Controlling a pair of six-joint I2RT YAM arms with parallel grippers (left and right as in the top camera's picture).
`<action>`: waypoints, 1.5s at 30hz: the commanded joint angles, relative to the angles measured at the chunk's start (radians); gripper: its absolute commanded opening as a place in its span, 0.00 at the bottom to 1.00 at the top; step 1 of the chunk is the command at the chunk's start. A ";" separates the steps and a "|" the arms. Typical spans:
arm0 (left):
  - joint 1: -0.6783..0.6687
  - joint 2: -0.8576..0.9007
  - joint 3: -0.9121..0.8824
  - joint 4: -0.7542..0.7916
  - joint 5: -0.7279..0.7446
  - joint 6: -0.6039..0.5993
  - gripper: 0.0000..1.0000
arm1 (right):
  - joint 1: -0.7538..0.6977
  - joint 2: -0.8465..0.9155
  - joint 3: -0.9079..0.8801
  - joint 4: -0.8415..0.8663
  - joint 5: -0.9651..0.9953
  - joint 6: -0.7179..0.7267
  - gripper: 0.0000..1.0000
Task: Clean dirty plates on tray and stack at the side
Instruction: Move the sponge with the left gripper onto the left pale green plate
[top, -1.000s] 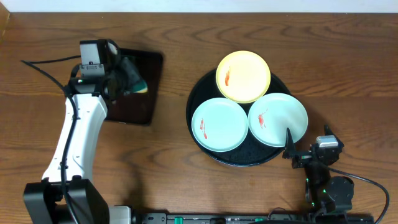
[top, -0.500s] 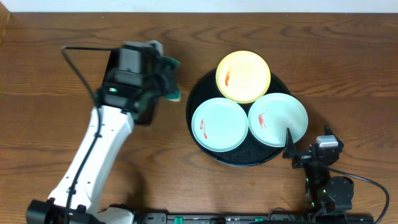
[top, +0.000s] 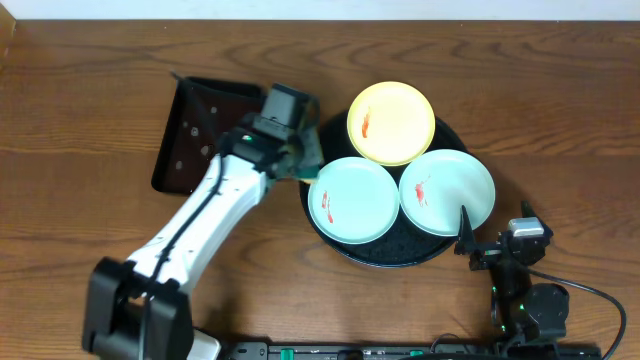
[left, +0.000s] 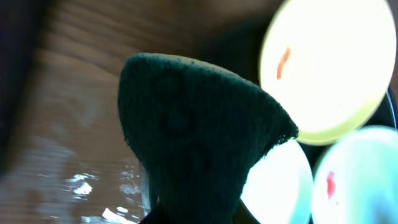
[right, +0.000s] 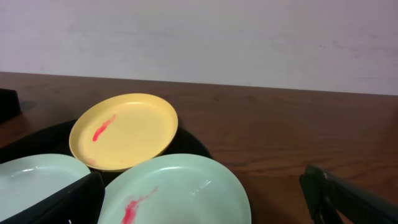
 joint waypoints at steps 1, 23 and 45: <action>-0.065 0.053 0.017 0.018 0.035 -0.098 0.07 | -0.006 -0.002 -0.002 -0.004 0.009 0.014 0.99; -0.196 0.251 0.016 0.075 0.019 -0.197 0.07 | -0.006 -0.002 -0.002 -0.004 0.009 0.014 0.99; -0.298 0.251 -0.004 0.080 -0.146 -0.338 0.08 | -0.006 -0.002 -0.002 0.096 -0.188 0.243 0.99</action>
